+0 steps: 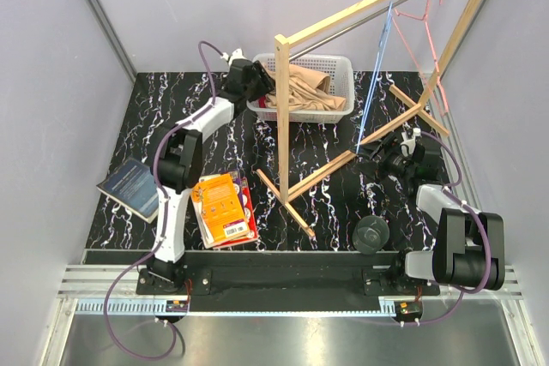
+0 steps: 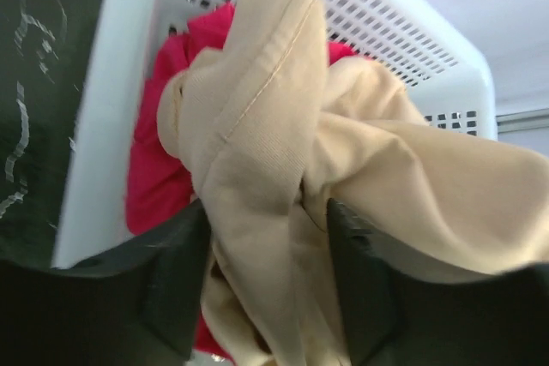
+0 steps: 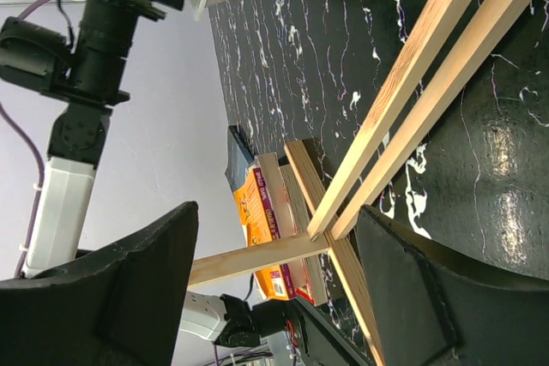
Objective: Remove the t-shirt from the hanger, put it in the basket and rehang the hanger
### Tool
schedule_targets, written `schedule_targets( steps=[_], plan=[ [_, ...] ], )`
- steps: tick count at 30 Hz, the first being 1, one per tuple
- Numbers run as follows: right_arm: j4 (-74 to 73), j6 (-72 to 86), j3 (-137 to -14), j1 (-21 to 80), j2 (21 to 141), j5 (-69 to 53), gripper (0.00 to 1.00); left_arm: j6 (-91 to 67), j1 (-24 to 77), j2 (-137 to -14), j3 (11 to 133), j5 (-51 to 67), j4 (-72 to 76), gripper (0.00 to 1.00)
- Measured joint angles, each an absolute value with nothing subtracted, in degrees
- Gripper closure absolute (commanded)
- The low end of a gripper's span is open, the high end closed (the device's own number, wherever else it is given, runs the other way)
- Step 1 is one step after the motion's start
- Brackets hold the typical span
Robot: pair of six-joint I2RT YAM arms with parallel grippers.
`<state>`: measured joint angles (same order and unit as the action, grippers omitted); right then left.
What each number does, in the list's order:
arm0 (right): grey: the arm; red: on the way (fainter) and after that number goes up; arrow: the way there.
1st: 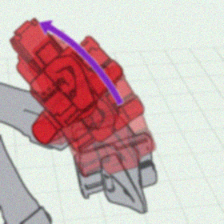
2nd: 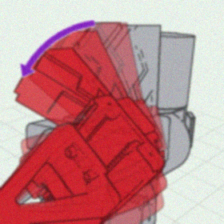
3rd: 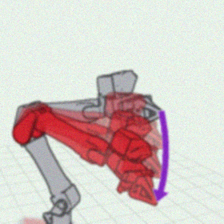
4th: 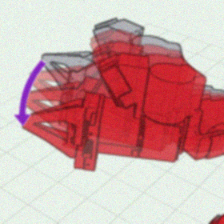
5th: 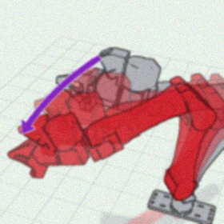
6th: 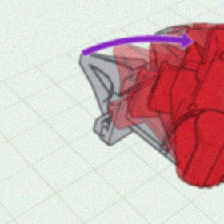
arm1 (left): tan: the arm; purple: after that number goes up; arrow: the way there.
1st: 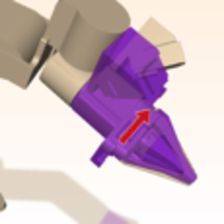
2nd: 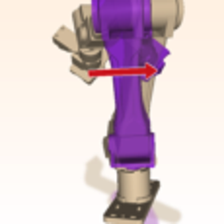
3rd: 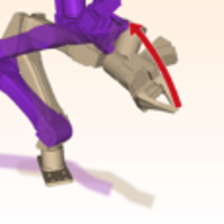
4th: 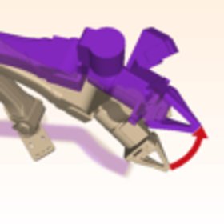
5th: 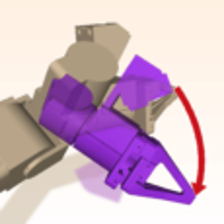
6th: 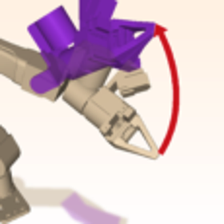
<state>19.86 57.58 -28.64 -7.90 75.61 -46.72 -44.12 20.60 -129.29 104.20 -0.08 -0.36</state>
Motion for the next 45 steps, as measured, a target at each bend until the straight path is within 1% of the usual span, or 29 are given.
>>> schedule_targets(
  steps=[2, 9, 16, 23, 26, 31, 34, 38, 42, 45],
  plan=[
    [19.86, 57.60, -28.64, -7.90, 75.61, -46.78, 0.18, -42.33, 20.25, -127.63, 104.22, -0.03, -0.99, 0.25],
    [19.81, 57.67, -27.97, -7.90, 73.89, -47.24, 0.18, -39.38, 20.18, -120.07, 103.74, 0.67, -1.58, 0.22],
    [17.50, 57.58, -27.66, -7.90, 69.91, -47.18, 0.18, -37.65, 20.23, -109.91, 96.44, 1.52, -1.15, 0.22],
    [12.91, 56.77, -27.57, -7.90, 66.48, -47.03, 0.17, -36.29, 20.23, -99.39, 83.74, 4.64, -0.73, 0.22],
    [10.59, 56.14, -27.44, -7.90, 64.25, -46.78, 0.15, -36.05, 20.18, -93.86, 76.93, 7.66, 0.14, 0.19],
    [7.88, 55.02, -26.44, -7.94, 60.18, -45.95, 0.10, -35.79, 20.75, -83.48, 65.43, 12.27, 0.86, 0.18],
    [6.17, 54.19, -25.12, -7.94, 57.91, -45.45, 0.07, -35.40, 21.58, -76.16, 57.71, 14.68, 1.67, 0.18],
    [2.66, 53.08, -23.81, -7.94, 54.63, -43.94, 0.00, -34.94, 23.31, -65.28, 47.05, 17.17, 2.02, 0.18],
    [-2.90, 50.59, -23.83, -7.94, 49.30, -40.82, 0.00, -35.09, 24.91, -54.63, 37.28, 19.68, 2.81, 0.17],
    [-8.45, 47.97, -24.56, -7.99, 44.27, -36.29, 0.00, -36.18, 25.61, -46.33, 31.40, 21.23, 3.36, 0.16]
  ],
)
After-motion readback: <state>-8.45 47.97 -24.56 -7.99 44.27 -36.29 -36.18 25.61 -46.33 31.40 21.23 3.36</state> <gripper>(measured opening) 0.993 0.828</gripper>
